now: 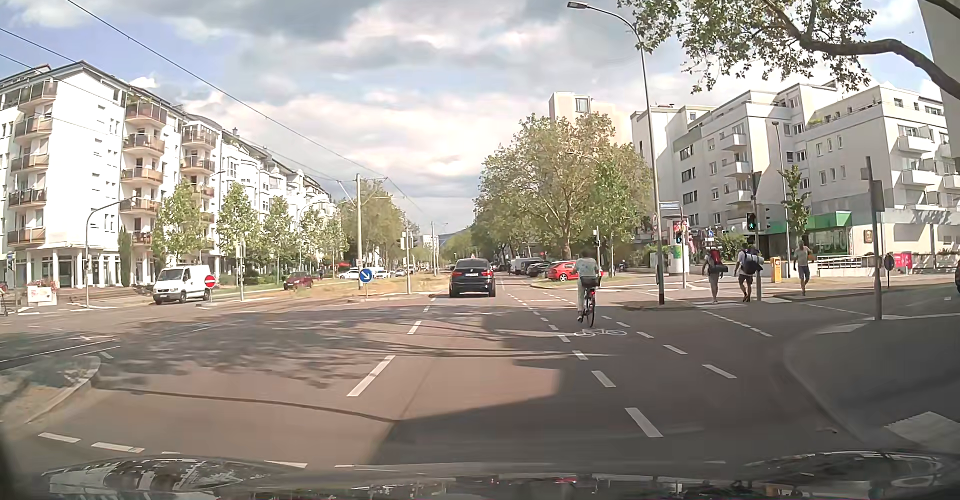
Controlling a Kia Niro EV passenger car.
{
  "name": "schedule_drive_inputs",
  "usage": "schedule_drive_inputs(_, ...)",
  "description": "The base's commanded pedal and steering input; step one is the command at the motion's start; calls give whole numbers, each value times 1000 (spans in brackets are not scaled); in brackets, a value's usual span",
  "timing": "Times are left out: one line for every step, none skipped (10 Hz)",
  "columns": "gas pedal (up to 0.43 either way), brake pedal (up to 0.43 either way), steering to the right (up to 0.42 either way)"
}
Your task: Follow the waypoints while adhering to traffic rules and regulations
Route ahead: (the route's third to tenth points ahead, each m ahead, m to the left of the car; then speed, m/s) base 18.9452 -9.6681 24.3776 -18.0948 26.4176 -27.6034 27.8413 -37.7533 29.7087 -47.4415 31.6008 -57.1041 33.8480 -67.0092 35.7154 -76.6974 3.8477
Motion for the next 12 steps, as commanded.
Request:
schedule_drive_inputs(0, 116, 3)
schedule_drive_inputs(0, 128, 3)
schedule_drive_inputs(0, 134, 3)
schedule_drive_inputs(0, 140, 3)
schedule_drive_inputs(0, 146, 3)
schedule_drive_inputs(0, 146, 5)
schedule_drive_inputs(0, 152, 6)
schedule_drive_inputs(0, 140, 8)
schedule_drive_inputs(0, 116, 10)
schedule_drive_inputs(0, 85, 15)
schedule_drive_inputs(0, 61, 28)
schedule_drive_inputs(0, 61, 41)
